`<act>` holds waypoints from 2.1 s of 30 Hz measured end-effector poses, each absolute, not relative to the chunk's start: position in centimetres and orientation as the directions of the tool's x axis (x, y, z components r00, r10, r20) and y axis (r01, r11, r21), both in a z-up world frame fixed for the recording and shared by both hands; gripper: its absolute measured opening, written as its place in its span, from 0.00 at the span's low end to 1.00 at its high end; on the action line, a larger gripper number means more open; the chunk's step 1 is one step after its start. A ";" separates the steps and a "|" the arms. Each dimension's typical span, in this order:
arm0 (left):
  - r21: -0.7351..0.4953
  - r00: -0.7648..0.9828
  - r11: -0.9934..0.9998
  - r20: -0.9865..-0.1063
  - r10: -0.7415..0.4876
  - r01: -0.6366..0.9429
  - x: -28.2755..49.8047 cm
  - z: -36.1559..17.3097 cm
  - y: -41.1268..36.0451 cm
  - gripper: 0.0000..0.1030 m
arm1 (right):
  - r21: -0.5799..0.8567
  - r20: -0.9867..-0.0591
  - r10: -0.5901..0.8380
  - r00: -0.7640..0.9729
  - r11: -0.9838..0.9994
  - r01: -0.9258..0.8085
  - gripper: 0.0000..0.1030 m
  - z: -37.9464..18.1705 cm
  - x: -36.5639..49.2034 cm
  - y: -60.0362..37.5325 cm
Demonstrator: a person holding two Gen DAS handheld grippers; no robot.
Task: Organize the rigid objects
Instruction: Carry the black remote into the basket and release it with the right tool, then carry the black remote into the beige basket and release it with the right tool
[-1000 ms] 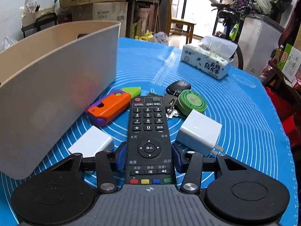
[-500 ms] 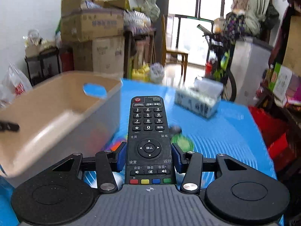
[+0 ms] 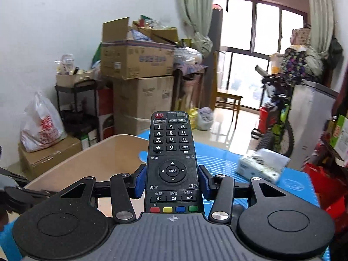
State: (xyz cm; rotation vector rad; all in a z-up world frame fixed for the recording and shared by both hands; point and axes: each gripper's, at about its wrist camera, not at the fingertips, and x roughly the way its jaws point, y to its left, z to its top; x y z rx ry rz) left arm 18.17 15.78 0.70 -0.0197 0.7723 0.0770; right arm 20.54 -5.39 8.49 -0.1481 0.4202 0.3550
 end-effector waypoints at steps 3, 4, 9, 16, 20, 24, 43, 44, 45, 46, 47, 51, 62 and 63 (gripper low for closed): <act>0.010 0.713 0.997 -0.698 0.062 -0.077 18.2 0.7 15.8 0.09 | -0.056 -0.446 0.338 0.829 0.914 -0.402 0.52 8.3 21.3 -3.2; 0.010 0.713 0.997 -0.698 0.062 -0.077 18.2 0.7 15.8 0.09 | -0.053 -0.455 0.345 0.821 0.910 -0.412 0.52 8.1 21.5 -2.6; 0.010 0.713 0.997 -0.698 0.062 -0.077 18.2 0.7 15.8 0.09 | -0.055 -0.521 0.359 0.775 0.891 -0.451 0.52 6.5 23.2 0.5; 0.010 0.714 0.997 -0.697 0.062 -0.077 18.2 0.7 15.8 0.09 | -0.090 -0.637 0.314 0.704 0.877 -0.472 0.52 3.3 24.9 3.2; 0.013 0.712 0.997 -0.699 0.065 -0.079 18.2 0.6 15.7 0.09 | -0.112 -0.683 0.289 0.670 0.866 -0.487 0.52 3.0 25.4 3.9; 0.012 0.712 0.997 -0.699 0.064 -0.079 18.2 0.6 15.8 0.09 | -0.121 -0.752 0.265 0.604 0.845 -0.521 0.52 2.3 26.1 4.9; 0.014 0.712 0.997 -0.699 0.066 -0.079 18.3 0.6 15.7 0.09 | -0.080 -0.765 0.273 0.583 0.858 -0.507 0.67 3.3 26.1 3.6; 0.014 0.712 0.997 -0.699 0.066 -0.079 18.3 0.5 15.7 0.09 | -0.064 -0.744 0.294 0.600 0.862 -0.503 0.71 3.9 25.8 2.9; 0.013 0.712 0.997 -0.699 0.066 -0.079 18.3 0.6 15.7 0.09 | -0.051 -0.718 0.313 0.622 0.867 -0.496 0.75 4.5 25.3 2.3; 0.014 0.712 0.997 -0.699 0.066 -0.078 18.3 0.6 15.7 0.09 | -0.047 -0.699 0.322 0.638 0.870 -0.490 0.76 4.9 25.0 1.6; 0.014 0.713 0.997 -0.699 0.065 -0.078 18.3 0.5 15.7 0.09 | -0.047 -0.678 0.328 0.657 0.874 -0.484 0.79 5.4 24.6 0.9; 0.014 0.712 0.997 -0.699 0.066 -0.079 18.3 0.6 15.7 0.09 | -0.055 -0.612 0.318 0.724 0.896 -0.441 0.86 7.1 23.6 -1.9; 0.014 0.712 0.997 -0.699 0.066 -0.079 18.3 0.6 15.7 0.09 | -0.098 -0.569 0.120 0.813 0.972 -0.212 0.96 5.8 23.4 -11.7; 0.014 0.712 0.997 -0.699 0.066 -0.079 18.3 0.6 15.7 0.09 | -0.098 -0.580 0.100 0.808 0.977 -0.191 0.96 5.1 23.5 -12.5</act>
